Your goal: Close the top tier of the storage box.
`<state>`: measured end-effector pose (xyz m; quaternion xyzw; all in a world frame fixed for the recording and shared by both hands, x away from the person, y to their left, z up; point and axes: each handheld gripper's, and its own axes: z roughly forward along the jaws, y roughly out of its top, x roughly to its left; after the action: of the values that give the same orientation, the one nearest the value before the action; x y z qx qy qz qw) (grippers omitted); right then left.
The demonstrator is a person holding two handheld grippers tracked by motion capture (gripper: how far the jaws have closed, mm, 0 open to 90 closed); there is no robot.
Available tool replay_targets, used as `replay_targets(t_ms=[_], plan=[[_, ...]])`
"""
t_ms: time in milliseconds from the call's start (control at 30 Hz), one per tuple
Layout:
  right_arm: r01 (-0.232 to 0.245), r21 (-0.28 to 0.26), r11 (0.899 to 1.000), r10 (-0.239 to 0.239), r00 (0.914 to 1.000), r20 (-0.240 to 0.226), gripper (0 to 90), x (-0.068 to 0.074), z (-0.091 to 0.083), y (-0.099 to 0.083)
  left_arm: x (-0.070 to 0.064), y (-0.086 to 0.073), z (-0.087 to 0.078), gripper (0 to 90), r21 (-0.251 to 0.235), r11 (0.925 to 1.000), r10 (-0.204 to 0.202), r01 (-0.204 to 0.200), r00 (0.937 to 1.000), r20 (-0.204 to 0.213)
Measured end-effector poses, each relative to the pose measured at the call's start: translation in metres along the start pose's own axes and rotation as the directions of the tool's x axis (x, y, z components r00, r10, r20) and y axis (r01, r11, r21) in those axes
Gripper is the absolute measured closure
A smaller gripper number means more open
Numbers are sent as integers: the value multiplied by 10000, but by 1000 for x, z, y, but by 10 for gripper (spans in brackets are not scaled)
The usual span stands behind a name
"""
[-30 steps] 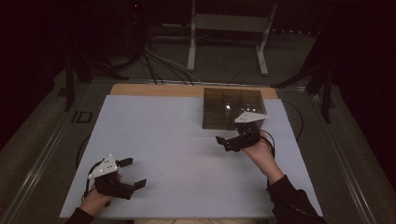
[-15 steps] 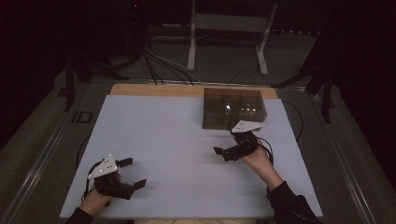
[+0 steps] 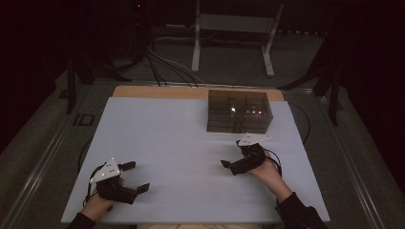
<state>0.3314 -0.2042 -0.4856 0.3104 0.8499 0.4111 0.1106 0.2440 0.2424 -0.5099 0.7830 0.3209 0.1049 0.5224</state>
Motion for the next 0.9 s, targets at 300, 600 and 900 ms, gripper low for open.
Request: replay_targets(t_ms=[300,600,900], plan=[[208,126,9997,-207,9998,-75,0,4,-6,-16,0,0,0,0,9,10000,11,-11,10000,2],[213,261,9994,-214,9998,59,0,5,-13,-29,0,0,0,0,-16,10000,6,-6,10000,-12],[126,311,9994,-139,9991,410,0,3,-28,-45,0,0,0,0,13,10000,11,-11,10000,-1]])
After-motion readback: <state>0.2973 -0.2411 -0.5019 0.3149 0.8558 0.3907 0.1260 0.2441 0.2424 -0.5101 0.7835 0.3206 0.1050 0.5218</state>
